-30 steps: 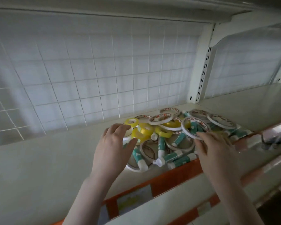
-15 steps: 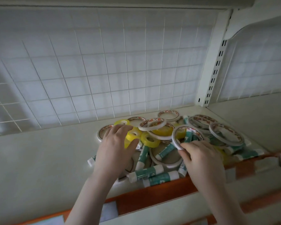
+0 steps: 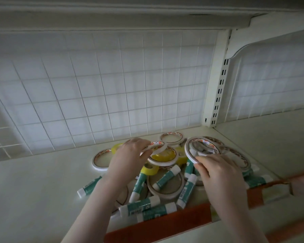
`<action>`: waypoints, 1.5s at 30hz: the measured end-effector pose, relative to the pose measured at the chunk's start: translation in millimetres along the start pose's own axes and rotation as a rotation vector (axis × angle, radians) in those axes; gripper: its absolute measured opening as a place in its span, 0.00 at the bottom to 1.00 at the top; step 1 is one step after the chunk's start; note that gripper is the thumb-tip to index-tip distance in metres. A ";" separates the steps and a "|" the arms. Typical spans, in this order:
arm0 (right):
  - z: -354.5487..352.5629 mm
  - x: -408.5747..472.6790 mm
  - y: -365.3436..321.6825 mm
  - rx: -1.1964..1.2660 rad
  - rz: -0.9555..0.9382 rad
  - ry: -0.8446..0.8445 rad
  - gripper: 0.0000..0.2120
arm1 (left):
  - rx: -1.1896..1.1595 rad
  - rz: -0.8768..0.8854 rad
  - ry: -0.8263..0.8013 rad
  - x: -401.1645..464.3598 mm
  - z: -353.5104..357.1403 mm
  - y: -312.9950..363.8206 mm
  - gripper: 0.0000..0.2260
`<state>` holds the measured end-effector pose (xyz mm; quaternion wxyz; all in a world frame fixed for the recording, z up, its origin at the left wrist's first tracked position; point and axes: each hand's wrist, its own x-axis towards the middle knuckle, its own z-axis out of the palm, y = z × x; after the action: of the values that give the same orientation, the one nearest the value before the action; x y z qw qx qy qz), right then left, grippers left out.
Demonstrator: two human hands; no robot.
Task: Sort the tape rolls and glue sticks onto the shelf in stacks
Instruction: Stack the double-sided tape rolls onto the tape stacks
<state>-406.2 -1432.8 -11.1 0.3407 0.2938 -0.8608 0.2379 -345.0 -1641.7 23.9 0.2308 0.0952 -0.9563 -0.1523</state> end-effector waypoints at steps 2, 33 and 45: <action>0.0 1.3 2.6 -0.006 0.007 0.008 0.14 | 0.009 0.013 -0.052 5.0 5.8 -2.1 0.13; 16.5 -4.2 -72.9 0.364 -0.267 -0.043 0.09 | 0.387 -0.113 0.255 -137.7 -82.9 -45.5 0.05; 31.3 -29.7 -281.3 0.563 -0.468 0.008 0.01 | 0.463 -0.297 0.405 -272.3 -198.7 -134.1 0.05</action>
<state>-214.7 -1642.6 5.7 0.2951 0.5642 -0.6696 0.3823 1.8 -1747.7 35.0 0.3638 0.3117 -0.8758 0.0589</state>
